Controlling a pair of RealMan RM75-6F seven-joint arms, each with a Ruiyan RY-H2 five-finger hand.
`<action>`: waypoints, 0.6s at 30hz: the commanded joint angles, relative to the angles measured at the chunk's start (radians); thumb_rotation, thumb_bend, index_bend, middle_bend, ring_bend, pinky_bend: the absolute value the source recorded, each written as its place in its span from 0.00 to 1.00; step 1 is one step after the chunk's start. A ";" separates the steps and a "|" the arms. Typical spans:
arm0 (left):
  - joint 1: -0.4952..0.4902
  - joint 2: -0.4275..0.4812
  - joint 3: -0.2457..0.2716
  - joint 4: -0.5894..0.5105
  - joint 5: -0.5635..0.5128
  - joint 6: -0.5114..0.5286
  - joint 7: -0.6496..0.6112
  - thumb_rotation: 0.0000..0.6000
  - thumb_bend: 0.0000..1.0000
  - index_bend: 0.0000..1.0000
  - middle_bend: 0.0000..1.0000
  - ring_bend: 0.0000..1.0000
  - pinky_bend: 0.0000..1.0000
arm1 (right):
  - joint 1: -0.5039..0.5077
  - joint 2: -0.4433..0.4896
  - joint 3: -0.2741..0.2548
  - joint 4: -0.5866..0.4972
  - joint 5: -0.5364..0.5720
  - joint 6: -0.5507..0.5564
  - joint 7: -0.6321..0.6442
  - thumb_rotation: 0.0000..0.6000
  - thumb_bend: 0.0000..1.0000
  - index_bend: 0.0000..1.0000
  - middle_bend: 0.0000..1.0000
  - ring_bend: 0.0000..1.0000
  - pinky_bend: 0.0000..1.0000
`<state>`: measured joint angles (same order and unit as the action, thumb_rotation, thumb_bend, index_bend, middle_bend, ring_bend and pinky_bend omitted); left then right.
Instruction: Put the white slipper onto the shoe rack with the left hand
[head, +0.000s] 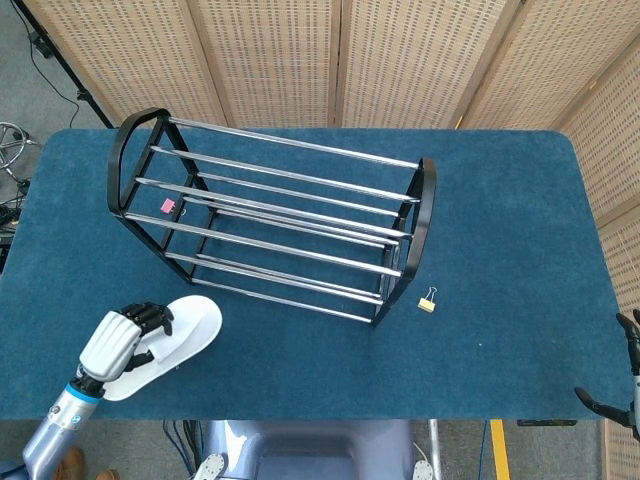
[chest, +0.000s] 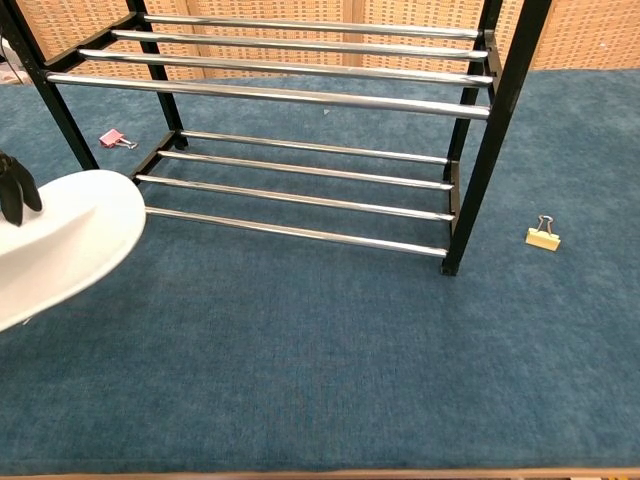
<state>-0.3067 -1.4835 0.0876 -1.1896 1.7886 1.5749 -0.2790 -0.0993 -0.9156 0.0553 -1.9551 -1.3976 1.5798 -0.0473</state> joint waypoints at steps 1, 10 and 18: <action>-0.019 0.051 0.006 -0.089 0.034 0.006 0.034 1.00 0.65 0.66 0.46 0.41 0.54 | 0.000 0.000 0.000 0.000 0.001 0.000 0.000 1.00 0.00 0.00 0.00 0.00 0.00; -0.119 0.191 -0.068 -0.420 0.031 -0.107 0.195 1.00 0.65 0.66 0.46 0.41 0.54 | 0.000 0.004 0.002 0.001 0.006 -0.001 0.008 1.00 0.00 0.00 0.00 0.00 0.00; -0.183 0.249 -0.161 -0.610 -0.069 -0.218 0.325 1.00 0.65 0.66 0.46 0.41 0.54 | 0.000 0.007 0.005 0.003 0.012 -0.004 0.016 1.00 0.00 0.00 0.00 0.00 0.00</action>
<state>-0.4673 -1.2547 -0.0468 -1.7689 1.7474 1.3852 0.0168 -0.0987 -0.9085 0.0602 -1.9525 -1.3854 1.5760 -0.0313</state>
